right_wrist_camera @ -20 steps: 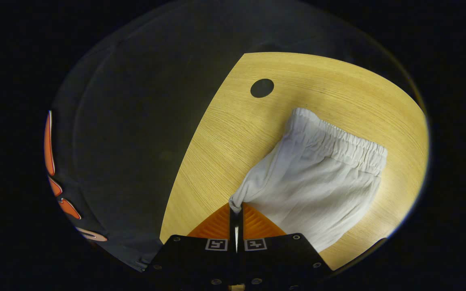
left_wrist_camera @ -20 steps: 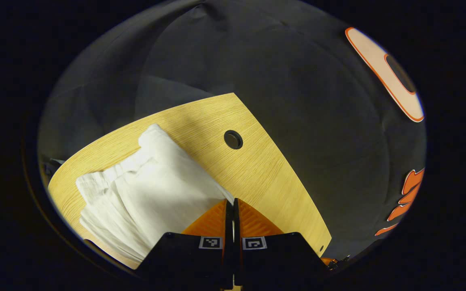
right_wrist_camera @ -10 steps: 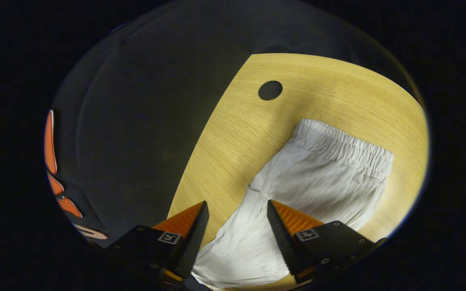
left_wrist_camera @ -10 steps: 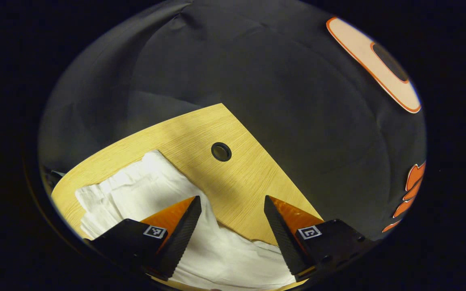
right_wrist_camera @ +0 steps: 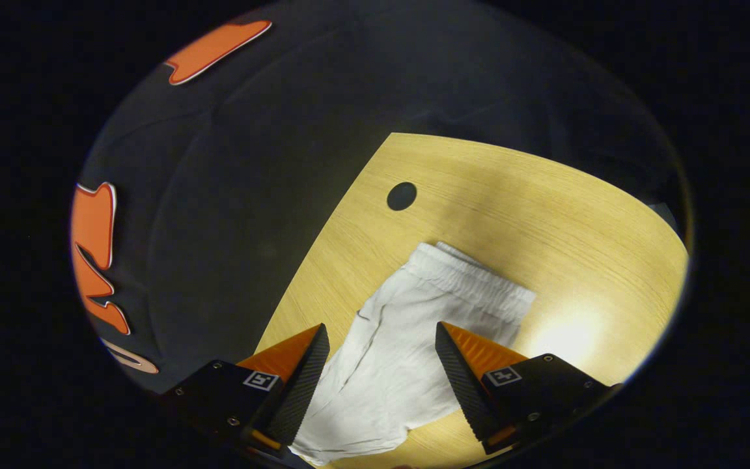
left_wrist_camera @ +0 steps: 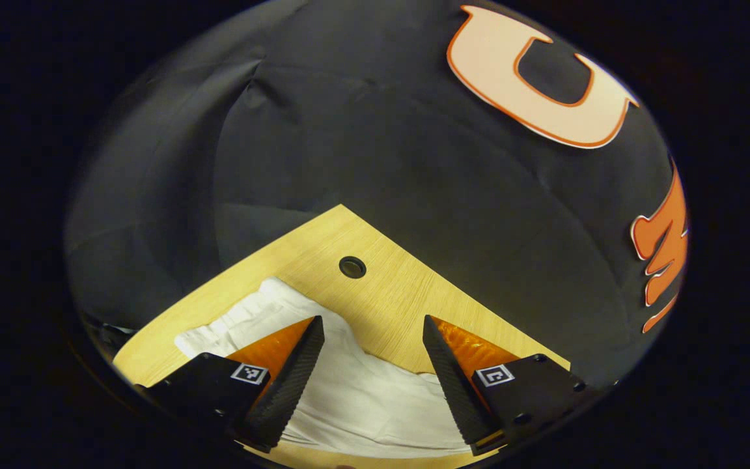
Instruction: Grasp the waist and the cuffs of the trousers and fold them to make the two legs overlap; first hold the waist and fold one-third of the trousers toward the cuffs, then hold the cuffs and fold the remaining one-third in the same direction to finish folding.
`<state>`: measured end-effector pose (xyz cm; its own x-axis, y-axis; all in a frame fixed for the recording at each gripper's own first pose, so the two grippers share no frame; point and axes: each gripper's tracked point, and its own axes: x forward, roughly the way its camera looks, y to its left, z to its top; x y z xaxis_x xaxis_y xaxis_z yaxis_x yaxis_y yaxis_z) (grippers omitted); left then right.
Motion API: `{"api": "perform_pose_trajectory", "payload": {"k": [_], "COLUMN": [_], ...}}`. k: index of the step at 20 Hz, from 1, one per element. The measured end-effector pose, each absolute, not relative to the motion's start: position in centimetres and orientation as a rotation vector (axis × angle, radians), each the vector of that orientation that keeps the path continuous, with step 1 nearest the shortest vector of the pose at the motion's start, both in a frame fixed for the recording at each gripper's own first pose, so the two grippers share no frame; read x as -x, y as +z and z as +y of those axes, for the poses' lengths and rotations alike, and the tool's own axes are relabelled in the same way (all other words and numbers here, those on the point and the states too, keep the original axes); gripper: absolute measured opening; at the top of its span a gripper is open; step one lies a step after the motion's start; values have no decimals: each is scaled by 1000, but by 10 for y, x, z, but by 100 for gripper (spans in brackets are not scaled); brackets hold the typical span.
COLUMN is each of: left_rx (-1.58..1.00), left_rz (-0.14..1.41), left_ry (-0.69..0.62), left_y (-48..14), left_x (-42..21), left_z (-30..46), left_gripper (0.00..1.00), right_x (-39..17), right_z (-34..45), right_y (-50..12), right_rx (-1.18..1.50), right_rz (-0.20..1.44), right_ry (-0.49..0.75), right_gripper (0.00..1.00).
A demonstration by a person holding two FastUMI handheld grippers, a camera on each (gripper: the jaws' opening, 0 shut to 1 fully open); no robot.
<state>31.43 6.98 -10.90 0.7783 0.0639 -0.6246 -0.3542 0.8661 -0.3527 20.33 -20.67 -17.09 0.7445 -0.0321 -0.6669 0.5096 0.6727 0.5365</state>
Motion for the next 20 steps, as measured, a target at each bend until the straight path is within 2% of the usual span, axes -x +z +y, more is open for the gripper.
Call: {"api": "perform_pose_trajectory", "payload": {"k": [4, 9, 17, 20], "left_rx": [412, 356, 398, 338], "left_rz": [590, 586, 575, 564], "left_ry": [212, 259, 307, 308], "left_y": [-100, -88, -89, -88], "left_x": [-317, -318, -318, -319], "left_z": [73, 75, 70, 71], "left_gripper": [100, 100, 100, 100], "right_x": [-184, -176, -192, -198], "right_z": [-241, -271, -276, -280], "right_y": [-183, -216, -248, -255], "right_rx": [-802, -828, -867, -888], "right_rz": [677, 709, 770, 775], "right_ry": [-394, -466, -500, -520], "right_gripper": [99, 99, 99, 95]}}
